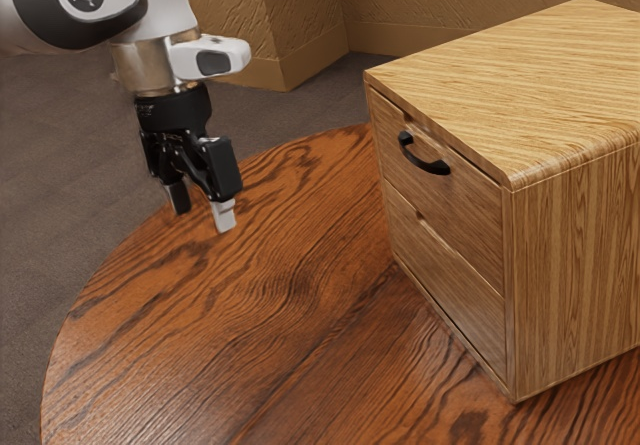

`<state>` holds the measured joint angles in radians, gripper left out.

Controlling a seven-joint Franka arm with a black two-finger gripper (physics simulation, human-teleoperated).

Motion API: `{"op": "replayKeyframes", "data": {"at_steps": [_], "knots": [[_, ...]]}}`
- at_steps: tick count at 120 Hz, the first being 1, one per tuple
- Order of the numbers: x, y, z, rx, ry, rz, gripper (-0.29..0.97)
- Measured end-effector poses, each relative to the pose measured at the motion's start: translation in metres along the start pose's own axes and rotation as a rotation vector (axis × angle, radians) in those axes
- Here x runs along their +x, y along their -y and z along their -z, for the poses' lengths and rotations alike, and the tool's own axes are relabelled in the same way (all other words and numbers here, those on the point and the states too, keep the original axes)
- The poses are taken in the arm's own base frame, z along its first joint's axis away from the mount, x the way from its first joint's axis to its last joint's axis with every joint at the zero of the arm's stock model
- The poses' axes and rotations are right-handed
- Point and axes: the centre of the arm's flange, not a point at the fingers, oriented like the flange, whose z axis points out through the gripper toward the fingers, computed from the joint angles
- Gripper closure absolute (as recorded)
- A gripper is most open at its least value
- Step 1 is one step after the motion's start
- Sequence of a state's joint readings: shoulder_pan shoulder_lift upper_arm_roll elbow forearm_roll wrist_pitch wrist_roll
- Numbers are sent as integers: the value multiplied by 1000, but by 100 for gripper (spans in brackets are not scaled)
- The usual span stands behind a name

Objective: Pull the drawer handle with one arm to open the drawer

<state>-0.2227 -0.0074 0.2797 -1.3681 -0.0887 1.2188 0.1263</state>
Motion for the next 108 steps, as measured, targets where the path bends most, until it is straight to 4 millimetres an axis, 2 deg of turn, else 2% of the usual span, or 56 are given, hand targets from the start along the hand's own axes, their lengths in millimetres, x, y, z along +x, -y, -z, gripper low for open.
{"op": "replayKeyframes", "data": {"at_steps": [18, 20, 24, 27, 31, 35, 42, 46, 51, 56, 62, 73, 85, 91, 98, 108], "knots": [[8, 24, 19, 15, -151, 6, 2], [-3, 23, 42, 23, -208, -1, 2], [-38, 22, 97, 39, -345, -14, 2], [-68, 36, 127, 41, -425, 7, 3], [-93, 73, 144, 49, -472, 83, 2], [-104, 94, 147, 55, -481, 122, 2], [-102, 100, 143, 55, -465, 114, 2], [-97, 94, 141, 80, -454, 76, 2], [-82, 67, 138, 121, -444, -43, 2], [-65, 27, 134, 160, -432, -211, 2], [-57, -12, 125, 184, -410, -389, 2], [-46, -50, 68, 194, -294, -635, 2], [-58, -72, 24, 226, -269, -836, 2], [-65, -76, 10, 254, -286, -912, 2], [-69, -78, 4, 295, -321, -988, 2], [-65, -86, 4, 361, -385, -1103, 2]]}}
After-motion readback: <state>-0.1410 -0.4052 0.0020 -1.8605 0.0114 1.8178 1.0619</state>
